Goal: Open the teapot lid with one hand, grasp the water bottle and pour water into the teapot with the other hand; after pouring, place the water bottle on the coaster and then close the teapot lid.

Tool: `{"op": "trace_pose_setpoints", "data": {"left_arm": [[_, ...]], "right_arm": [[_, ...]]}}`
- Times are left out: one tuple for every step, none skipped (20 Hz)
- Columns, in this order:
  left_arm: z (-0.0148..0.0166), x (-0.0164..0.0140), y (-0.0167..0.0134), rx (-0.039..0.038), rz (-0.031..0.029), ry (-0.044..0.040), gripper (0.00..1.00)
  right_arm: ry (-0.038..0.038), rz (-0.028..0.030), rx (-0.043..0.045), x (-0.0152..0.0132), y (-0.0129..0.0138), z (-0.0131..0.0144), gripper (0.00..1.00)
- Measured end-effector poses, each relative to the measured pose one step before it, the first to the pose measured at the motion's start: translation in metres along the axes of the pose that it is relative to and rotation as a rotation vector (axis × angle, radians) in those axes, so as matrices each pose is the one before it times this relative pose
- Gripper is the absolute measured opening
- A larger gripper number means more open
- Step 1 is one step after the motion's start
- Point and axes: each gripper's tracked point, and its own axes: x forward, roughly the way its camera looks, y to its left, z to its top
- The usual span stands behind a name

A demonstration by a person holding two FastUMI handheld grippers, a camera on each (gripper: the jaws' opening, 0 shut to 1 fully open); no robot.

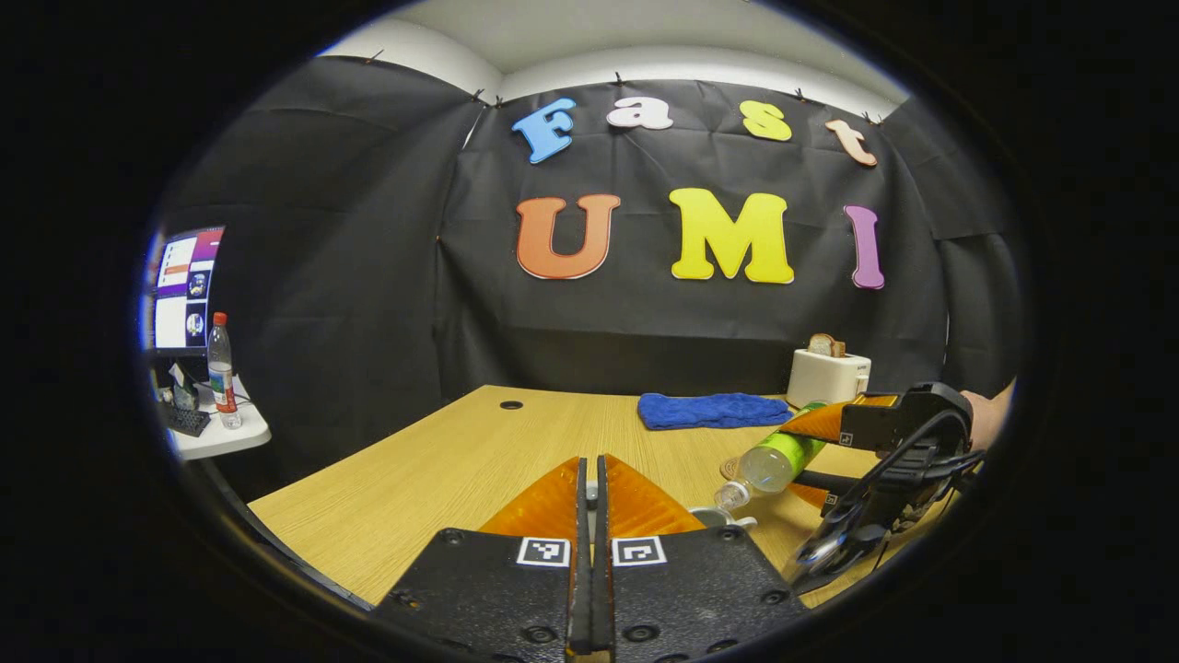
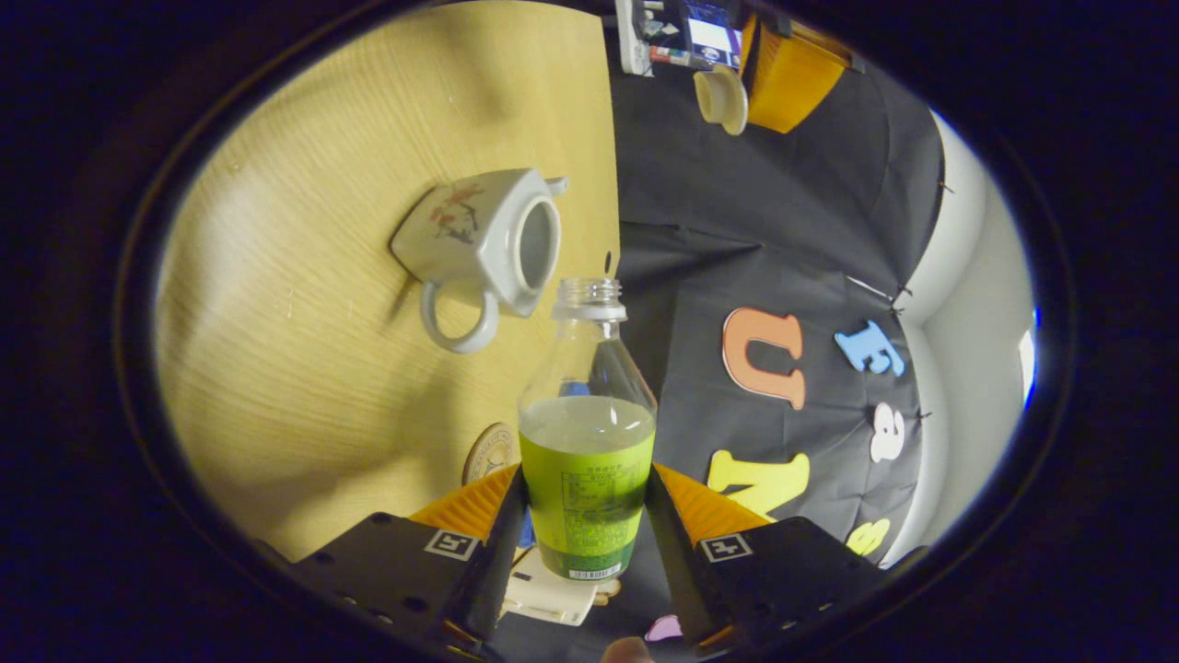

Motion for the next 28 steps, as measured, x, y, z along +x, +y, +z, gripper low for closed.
{"op": "trace_pose_setpoints", "data": {"left_arm": [[-0.00017, -0.00075, 0.00117, 0.00137, 0.00127, 0.00109, 0.02], [-0.00044, 0.0006, 0.00058, -0.00076, 0.00001, -0.00048, 0.03], [0.00035, 0.00057, -0.00046, -0.00179, -0.00168, 0.00005, 0.02], [0.00052, 0.00032, 0.00077, -0.00151, -0.00031, 0.00008, 0.02], [-0.00046, 0.00028, 0.00005, 0.00044, 0.00093, 0.00167, 0.02], [-0.00093, -0.00033, -0.00014, 0.00059, 0.00029, 0.00027, 0.03], [0.0002, -0.00044, 0.00102, -0.00043, 0.00109, 0.00166, 0.03], [-0.00078, 0.00088, 0.00076, -0.00069, 0.00317, 0.00031, 0.02], [0.00081, 0.00017, -0.00023, -0.0001, 0.00046, -0.00138, 0.03], [0.00026, -0.00092, 0.00099, -0.00132, -0.00129, 0.00175, 0.02], [-0.00018, -0.00031, 0.00001, 0.00085, 0.00022, -0.0005, 0.02], [-0.00046, 0.00005, 0.00113, 0.00108, 0.00147, -0.00013, 0.02], [0.00052, -0.00071, 0.00067, -0.00217, 0.00061, -0.0002, 0.02], [0.00161, -0.00025, -0.00053, -0.0019, -0.00114, -0.00146, 0.02], [-0.00018, -0.00014, 0.00135, -0.00088, 0.00137, 0.00044, 0.02], [0.00065, -0.00116, 0.00081, 0.00075, 0.00108, -0.0002, 0.02], [-0.00105, 0.00029, 0.00006, -0.00055, 0.00031, 0.00349, 0.02], [-0.00081, -0.00011, 0.00128, -0.00181, -0.00026, 0.00024, 0.02], [-0.00003, 0.00079, 0.00036, -0.00275, -0.00025, 0.00232, 0.02], [0.00018, -0.00105, -0.00086, -0.00027, -0.00231, -0.00138, 0.02], [0.00067, -0.0001, -0.00116, 0.00139, -0.00098, -0.00058, 0.02], [0.00021, 0.00058, -0.00039, 0.00092, -0.00148, -0.0006, 0.03], [0.00067, -0.00046, 0.00022, 0.00048, -0.00136, -0.00086, 0.02], [0.00032, 0.00053, 0.00109, -0.00094, 0.00043, -0.00054, 0.02], [0.00014, -0.00049, 0.00031, -0.00201, -0.0014, -0.0006, 0.02], [-0.00038, -0.00097, 0.00022, -0.00174, -0.00067, -0.00014, 0.02], [0.00074, 0.00084, 0.00011, -0.00103, 0.0004, 0.0002, 0.02], [0.00009, -0.00123, 0.00038, -0.00085, 0.00046, -0.00004, 0.02]], "right_arm": [[-0.00408, -0.00763, -0.02602, 0.00018, -0.00305, 0.00076, 0.72], [-0.00283, -0.00519, -0.01975, 0.0009, 0.00027, -0.00137, 0.72], [-0.00226, -0.00126, -0.01838, 0.00084, 0.00012, -0.00062, 0.72], [-0.00184, -0.00451, -0.01757, 0.00054, -0.00121, 0.00014, 0.72], [-0.00164, -0.00818, -0.02282, -0.0002, -0.00292, -0.00034, 0.72], [-0.00216, -0.01252, -0.02516, -0.00173, -0.00227, 0.00223, 0.72], [-0.00267, -0.01283, -0.02434, -0.00069, -0.00283, 0.00167, 0.71], [-0.00317, -0.01, -0.02104, 0.001, -0.00332, 0.00059, 0.72], [-0.00374, -0.00472, -0.0136, 0.00035, -0.00183, 0.00153, 0.71], [-0.00275, 0.00082, -0.01232, 0.00047, -0.00004, -0.00111, 0.71], [-0.0005, -0.00536, -0.01608, -0.00072, -0.00121, 0.00045, 0.72], [-0.00205, -0.01007, -0.02089, 0.00052, -0.00535, -0.00017, 0.72], [-0.00061, -0.00936, -0.01681, -0.00089, -0.00382, 0.00042, 0.72], [-0.00299, -0.0042, -0.01143, 0.00078, -0.00213, 0.00088, 0.71], [-0.00087, -0.00094, -0.00593, -0.00013, -0.00047, 0.00133, 0.72], [-0.00209, -0.00127, -0.0079, -0.00192, 0.00024, 0.00084, 0.72], [0.00022, -0.00223, -0.00978, 0.00007, -0.00223, 0.00063, 0.72], [-0.00059, -0.00182, -0.01017, -0.00081, -0.00086, -0.00022, 0.72], [-0.00035, -0.00314, -0.01228, -0.00026, -0.00156, -0.00013, 0.72], [0.00051, -0.00429, -0.01281, 0.00027, -0.00244, 0.00016, 0.72], [0.00025, -0.00184, -0.0098, 0.0004, -0.00158, -0.00007, 0.72], [-0.00044, -0.00521, -0.00414, -0.00138, -0.00133, 0.00032, 0.71], [-0.00332, 0.00006, -0.00785, -0.00115, -0.00063, 0.00044, 0.71], [0.00101, -0.00634, -0.0092, 0.00022, -0.00146, 0.00001, 0.71], [-0.00061, -0.00485, -0.00976, 0.00002, -0.00141, 0.00051, 0.71], [-0.00073, -0.00484, -0.00806, 0.00179, -0.00092, -0.0007, 0.72], [-0.00172, -0.00124, -0.00867, 0.00076, -0.00074, -0.00002, 0.71], [0.00216, -0.00214, -0.00841, -0.00009, -0.00156, -0.00039, 0.71]]}}
